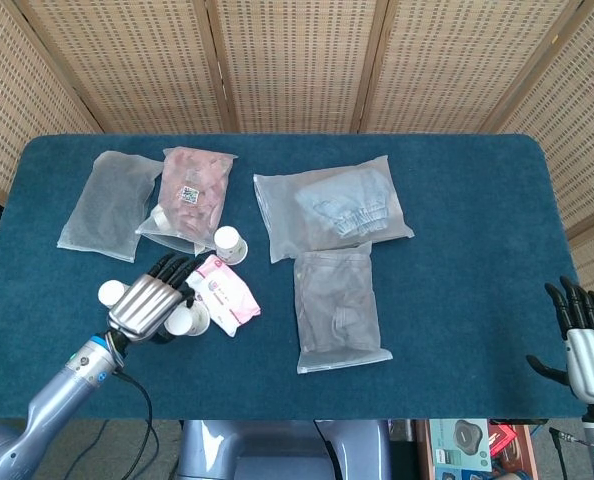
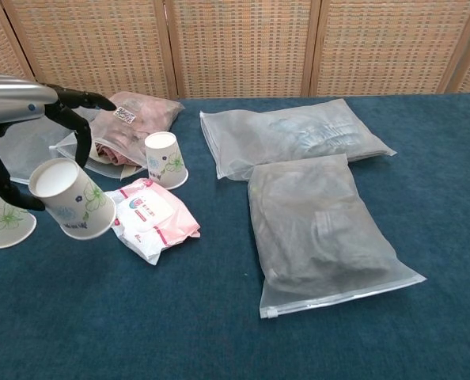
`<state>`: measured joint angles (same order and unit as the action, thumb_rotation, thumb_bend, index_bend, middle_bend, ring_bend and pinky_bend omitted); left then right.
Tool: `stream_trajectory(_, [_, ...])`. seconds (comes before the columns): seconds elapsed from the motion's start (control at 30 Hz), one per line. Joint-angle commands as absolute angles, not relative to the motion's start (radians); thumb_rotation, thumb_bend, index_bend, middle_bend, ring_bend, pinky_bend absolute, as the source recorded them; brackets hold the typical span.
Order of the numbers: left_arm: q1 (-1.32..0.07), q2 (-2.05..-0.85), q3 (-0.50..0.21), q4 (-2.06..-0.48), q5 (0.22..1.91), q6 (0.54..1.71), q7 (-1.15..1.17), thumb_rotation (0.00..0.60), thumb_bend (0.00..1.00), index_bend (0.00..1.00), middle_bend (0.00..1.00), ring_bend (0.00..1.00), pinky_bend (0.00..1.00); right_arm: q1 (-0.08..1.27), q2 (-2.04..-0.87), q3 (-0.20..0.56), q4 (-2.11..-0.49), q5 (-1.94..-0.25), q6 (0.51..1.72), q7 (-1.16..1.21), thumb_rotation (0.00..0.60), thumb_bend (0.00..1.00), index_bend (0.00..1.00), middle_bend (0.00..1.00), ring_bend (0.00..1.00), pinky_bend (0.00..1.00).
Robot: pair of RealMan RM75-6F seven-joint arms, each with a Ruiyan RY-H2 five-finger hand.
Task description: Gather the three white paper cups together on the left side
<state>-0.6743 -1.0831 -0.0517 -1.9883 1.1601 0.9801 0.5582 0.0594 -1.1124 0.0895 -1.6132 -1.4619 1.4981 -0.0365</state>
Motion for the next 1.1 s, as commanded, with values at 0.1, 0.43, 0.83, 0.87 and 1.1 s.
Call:
stream_trajectory(0.1, [-0.71, -1.09, -0.082, -1.894, 1.065, 0.927, 0.519, 0.6, 0.17, 0.48, 0.0, 0.0, 0.0, 0.06, -1.115, 0.087, -1.616, -1.465, 1.497, -0.044, 0.6, 0.09, 0.0, 0.0, 0.0, 0.0])
stream_trajectory(0.43, [-0.771, -1.186, -0.088, -1.765, 0.907, 0.867, 0.532, 0.6, 0.17, 0.48, 0.0, 0.0, 0.0, 0.06, -1.113, 0.089, -1.613, -1.46, 1.494, -0.037, 0.6, 0.09, 0.0, 0.0, 0.0, 0.0])
stream_trajectory(0.83, [-0.789, -1.216, -0.06, -1.709, 0.842, 0.857, 0.535, 0.6, 0.17, 0.48, 0.0, 0.0, 0.0, 0.059, -1.111, 0.091, -1.611, -1.457, 1.496, -0.028, 0.6, 0.09, 0.0, 0.0, 0.0, 0.0])
stream_trajectory(0.87, [-0.789, -1.214, -0.057, -1.707, 0.841, 0.857, 0.531, 0.6, 0.17, 0.48, 0.0, 0.0, 0.0, 0.059, -1.111, 0.091, -1.61, -1.458, 1.497, -0.028, 0.6, 0.09, 0.0, 0.0, 0.0, 0.0])
stream_trajectory(1.1, [-0.781, -1.209, -0.032, -1.684, 0.831, 0.848, 0.509, 0.6, 0.17, 0.48, 0.0, 0.0, 0.0, 0.061, -1.112, 0.089, -1.613, -1.456, 1.489, -0.034, 0.6, 0.09, 0.0, 0.0, 0.0, 0.0])
